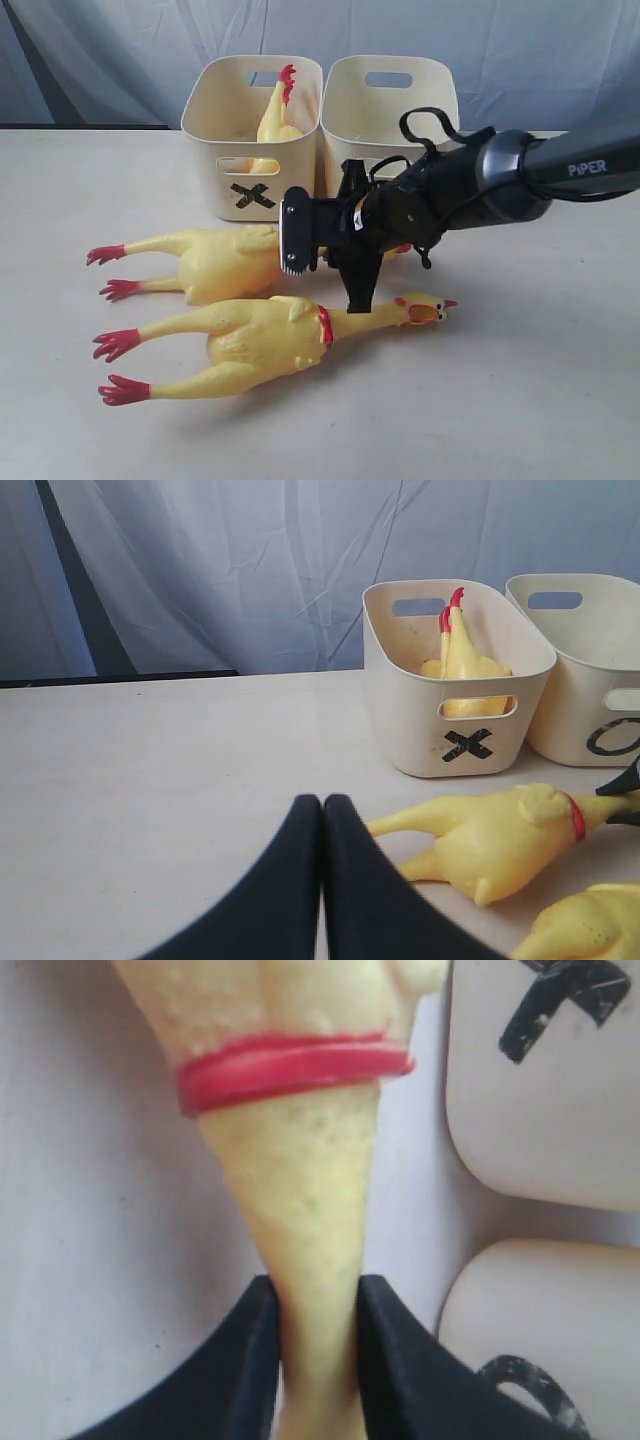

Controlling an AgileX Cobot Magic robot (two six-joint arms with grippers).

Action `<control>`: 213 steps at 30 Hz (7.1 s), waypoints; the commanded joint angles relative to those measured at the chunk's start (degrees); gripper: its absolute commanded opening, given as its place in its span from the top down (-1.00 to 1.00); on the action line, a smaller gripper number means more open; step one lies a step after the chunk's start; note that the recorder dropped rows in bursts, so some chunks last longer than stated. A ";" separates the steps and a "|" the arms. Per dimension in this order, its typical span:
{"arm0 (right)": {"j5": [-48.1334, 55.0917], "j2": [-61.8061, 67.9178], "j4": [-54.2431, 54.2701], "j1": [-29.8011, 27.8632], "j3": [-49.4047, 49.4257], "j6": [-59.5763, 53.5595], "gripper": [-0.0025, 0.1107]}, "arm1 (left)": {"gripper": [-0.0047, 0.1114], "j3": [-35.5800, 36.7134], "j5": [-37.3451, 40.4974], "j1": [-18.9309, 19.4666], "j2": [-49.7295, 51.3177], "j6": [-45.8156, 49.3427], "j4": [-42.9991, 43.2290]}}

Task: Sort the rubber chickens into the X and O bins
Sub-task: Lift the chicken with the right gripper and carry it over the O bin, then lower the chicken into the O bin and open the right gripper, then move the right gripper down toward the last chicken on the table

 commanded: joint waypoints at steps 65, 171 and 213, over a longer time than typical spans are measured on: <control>36.32 -25.09 -42.75 -0.10 -6.15 83.94 0.97 | 0.92 0.27 0.05 0.01 -0.24 0.18 0.19; 44.57 -16.63 -5.51 3.66 -24.53 44.43 0.38 | 0.92 0.27 0.15 0.01 -0.24 0.18 0.06; 35.90 -0.42 -7.85 8.01 -4.78 15.33 0.11 | 0.92 0.27 0.94 0.01 -0.24 0.18 0.05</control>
